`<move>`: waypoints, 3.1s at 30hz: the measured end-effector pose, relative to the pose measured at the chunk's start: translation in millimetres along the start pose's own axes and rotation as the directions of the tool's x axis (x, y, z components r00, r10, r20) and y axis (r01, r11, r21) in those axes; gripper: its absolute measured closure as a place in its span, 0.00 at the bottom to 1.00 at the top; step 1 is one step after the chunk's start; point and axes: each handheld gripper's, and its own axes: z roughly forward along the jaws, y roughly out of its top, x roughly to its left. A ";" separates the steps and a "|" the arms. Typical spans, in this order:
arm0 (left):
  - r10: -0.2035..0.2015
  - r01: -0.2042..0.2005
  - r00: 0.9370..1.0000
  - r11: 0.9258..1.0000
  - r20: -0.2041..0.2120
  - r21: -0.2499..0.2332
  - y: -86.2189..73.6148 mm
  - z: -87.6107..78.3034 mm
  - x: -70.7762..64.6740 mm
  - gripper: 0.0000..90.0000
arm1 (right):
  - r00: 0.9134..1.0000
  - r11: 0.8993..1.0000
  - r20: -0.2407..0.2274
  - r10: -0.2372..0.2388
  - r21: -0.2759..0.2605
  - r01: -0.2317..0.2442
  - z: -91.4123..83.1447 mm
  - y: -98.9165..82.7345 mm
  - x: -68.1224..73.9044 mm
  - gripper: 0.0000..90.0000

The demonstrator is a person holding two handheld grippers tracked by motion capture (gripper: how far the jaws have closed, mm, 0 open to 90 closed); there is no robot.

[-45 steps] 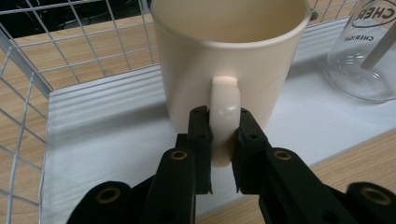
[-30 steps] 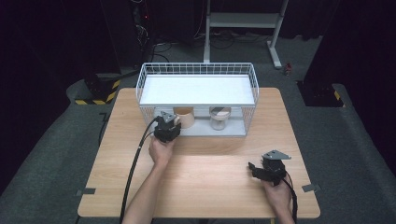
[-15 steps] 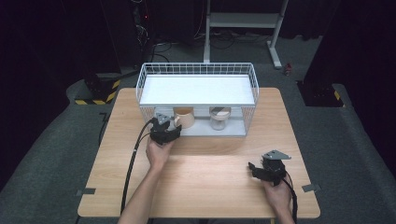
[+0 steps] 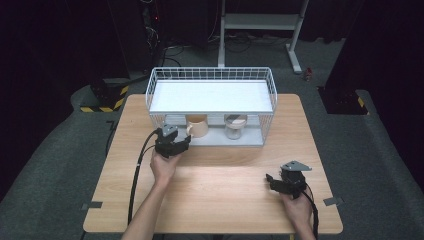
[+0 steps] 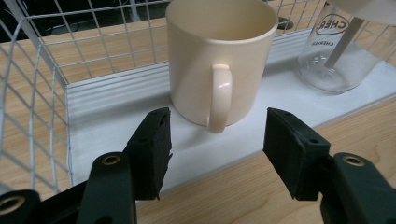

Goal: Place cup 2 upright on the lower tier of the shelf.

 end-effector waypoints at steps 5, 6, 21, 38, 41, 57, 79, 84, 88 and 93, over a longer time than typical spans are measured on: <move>0.002 -0.002 1.000 1.000 0.011 -0.011 -0.4 -9.7 1.8 0.46 | 1.000 1.000 0.000 0.000 0.000 0.000 0.0 0.0 0.0 0.34; 0.002 -0.002 1.000 1.000 0.014 -0.015 -0.3 -11.8 2.0 0.46 | 1.000 1.000 0.000 0.000 0.000 0.000 0.0 0.0 0.0 0.34; -0.052 0.055 0.998 0.995 0.041 -0.079 -2.5 -41.8 12.9 0.46 | 1.000 1.000 0.000 0.000 0.000 0.000 0.0 0.0 0.0 0.34; -0.022 0.028 0.997 0.997 0.078 -0.074 -6.4 -66.5 7.9 0.46 | 1.000 1.000 0.000 0.000 0.000 0.000 0.0 0.0 0.0 0.34; -0.033 0.040 0.996 0.996 0.085 -0.081 -8.3 -71.2 8.1 0.46 | 1.000 1.000 0.000 0.000 0.000 0.000 0.0 0.0 0.0 0.34; -0.032 0.038 0.995 0.997 0.093 -0.065 -18.1 -90.3 6.2 0.46 | 1.000 1.000 0.000 0.000 0.000 0.000 0.0 0.0 0.0 0.34; -0.032 0.037 0.995 0.998 0.098 -0.046 -38.2 -110.1 -0.6 0.45 | 1.000 1.000 0.001 0.000 0.000 0.000 -0.2 0.0 0.3 0.34; -0.032 0.037 0.994 0.998 0.103 -0.045 -42.2 -112.9 -1.1 0.45 | 1.000 1.000 0.001 0.000 0.000 0.000 -0.1 0.0 0.3 0.34; -0.030 0.034 0.994 0.999 0.105 -0.036 -45.7 -113.6 -3.2 0.46 | 1.000 1.000 0.001 0.000 0.000 0.000 -0.2 0.0 0.3 0.34; -0.036 0.040 0.995 0.999 0.098 -0.033 -50.7 -114.1 -5.9 0.46 | 1.000 1.000 0.001 0.000 0.000 0.000 -0.2 0.0 0.3 0.34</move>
